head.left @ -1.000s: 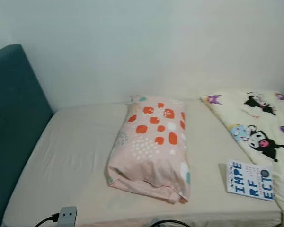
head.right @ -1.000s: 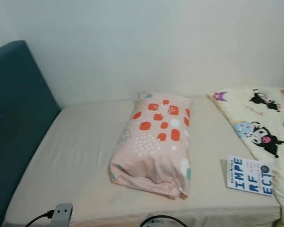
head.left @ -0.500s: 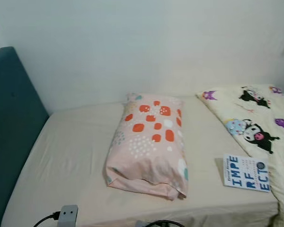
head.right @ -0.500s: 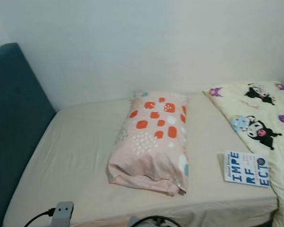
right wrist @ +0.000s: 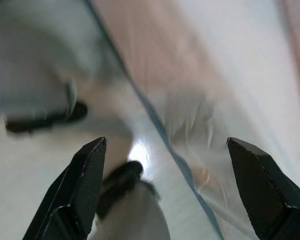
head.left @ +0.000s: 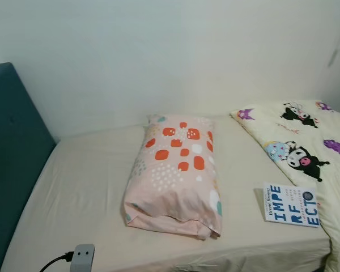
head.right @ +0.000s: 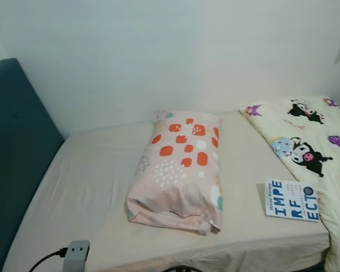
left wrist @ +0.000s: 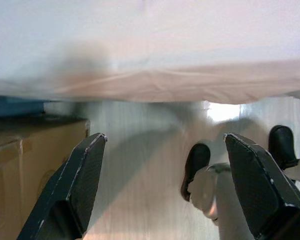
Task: Clean up the room
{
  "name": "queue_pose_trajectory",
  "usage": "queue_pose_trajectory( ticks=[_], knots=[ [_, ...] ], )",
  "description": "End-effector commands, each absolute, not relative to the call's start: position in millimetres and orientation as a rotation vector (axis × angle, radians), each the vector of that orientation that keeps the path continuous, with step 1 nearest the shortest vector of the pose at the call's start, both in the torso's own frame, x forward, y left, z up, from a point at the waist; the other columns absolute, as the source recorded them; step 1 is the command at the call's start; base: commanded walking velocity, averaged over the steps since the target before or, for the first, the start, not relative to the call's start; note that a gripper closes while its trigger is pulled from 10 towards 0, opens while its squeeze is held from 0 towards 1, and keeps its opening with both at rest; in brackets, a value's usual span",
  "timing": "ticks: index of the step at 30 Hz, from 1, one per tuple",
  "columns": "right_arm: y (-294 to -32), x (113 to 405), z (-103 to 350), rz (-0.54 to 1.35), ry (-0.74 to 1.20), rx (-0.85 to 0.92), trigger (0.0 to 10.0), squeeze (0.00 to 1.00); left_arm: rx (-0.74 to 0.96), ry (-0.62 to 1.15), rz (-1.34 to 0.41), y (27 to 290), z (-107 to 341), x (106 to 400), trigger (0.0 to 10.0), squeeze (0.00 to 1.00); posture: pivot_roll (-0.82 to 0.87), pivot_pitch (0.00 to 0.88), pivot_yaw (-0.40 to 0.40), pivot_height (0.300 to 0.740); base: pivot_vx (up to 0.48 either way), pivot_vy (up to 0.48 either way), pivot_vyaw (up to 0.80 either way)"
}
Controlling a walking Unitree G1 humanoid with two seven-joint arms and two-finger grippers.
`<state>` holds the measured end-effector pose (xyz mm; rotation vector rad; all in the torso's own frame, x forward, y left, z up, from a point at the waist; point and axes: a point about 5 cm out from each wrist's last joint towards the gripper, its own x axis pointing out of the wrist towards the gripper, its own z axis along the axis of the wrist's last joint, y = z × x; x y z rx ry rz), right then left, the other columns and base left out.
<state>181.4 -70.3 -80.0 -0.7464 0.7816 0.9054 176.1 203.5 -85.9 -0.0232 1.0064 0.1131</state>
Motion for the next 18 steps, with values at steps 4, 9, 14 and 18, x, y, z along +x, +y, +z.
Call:
queue_pose_trajectory(
  ticks=[4,9,14,18],
  knots=[
    [-101.6,197.2,-77.3,0.631,0.897,-0.445,10.0,0.00,-0.036,1.001,0.128,205.7,-86.0,174.9,10.0,0.00,-0.11,0.000,0.022,0.710,0.000,0.000,0.00],
    [-128.6,188.9,-84.6,0.493,0.976,-0.446,10.0,0.00,-0.030,1.006,0.122,205.7,-86.2,174.5,10.0,0.00,-0.11,0.000,0.029,0.710,0.000,0.000,0.00],
    [-165.2,157.1,-98.8,0.320,1.125,-0.405,10.0,0.00,-0.023,1.007,0.108,205.8,-85.8,175.2,10.0,0.00,-0.11,0.000,0.033,0.710,0.000,0.000,0.00],
    [-179.7,136.1,-105.4,0.253,1.197,-0.359,10.0,0.00,-0.025,1.004,0.102,205.3,-85.7,175.5,10.0,0.00,-0.10,0.000,0.035,0.710,0.000,0.000,0.00]
  ],
)
